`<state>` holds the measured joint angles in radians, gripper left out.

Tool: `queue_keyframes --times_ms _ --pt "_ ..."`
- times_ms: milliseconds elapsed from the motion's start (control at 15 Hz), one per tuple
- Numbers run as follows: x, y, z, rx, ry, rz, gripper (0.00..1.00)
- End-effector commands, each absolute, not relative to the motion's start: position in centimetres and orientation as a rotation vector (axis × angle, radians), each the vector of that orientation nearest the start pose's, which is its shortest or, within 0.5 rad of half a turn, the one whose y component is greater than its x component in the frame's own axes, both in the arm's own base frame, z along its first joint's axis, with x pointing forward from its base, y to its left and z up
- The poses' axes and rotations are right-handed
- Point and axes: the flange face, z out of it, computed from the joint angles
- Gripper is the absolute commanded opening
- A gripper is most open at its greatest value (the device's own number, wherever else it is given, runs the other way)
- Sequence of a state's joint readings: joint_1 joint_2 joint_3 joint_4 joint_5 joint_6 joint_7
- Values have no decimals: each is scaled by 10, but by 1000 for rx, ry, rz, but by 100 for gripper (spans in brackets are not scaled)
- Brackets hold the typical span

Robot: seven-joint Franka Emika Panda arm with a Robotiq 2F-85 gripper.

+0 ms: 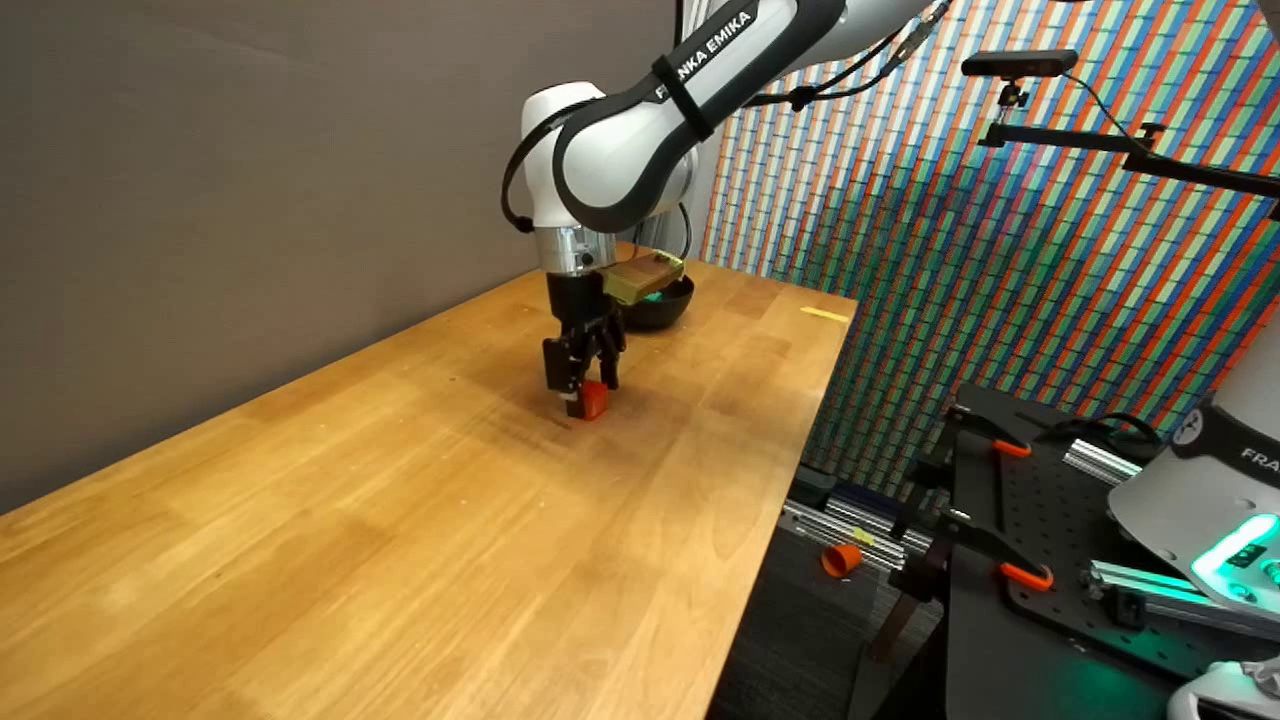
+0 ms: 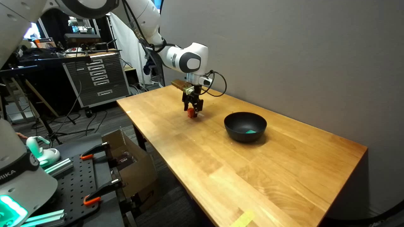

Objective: Put the green and orange cubes in the bowl

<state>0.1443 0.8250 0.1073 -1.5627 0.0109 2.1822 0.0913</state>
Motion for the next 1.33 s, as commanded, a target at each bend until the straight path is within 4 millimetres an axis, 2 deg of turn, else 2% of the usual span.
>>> queue_keyframes --times_ms 0,200,400,533,733,933,1067,1267 --pt "656 165 138 -3059 -268 237 58" --pt "658 159 140 -3080 -268 206 36" --pt "669 140 169 -3130 -187 135 14" --pt "679 117 197 -3177 -114 38 16" --pt "696 63 255 -3210 81 -140 15" --pt "698 4 308 -3222 283 -270 15" --pt "696 -30 329 -3226 401 -322 15" --pt "688 -71 336 -3236 529 -320 17"
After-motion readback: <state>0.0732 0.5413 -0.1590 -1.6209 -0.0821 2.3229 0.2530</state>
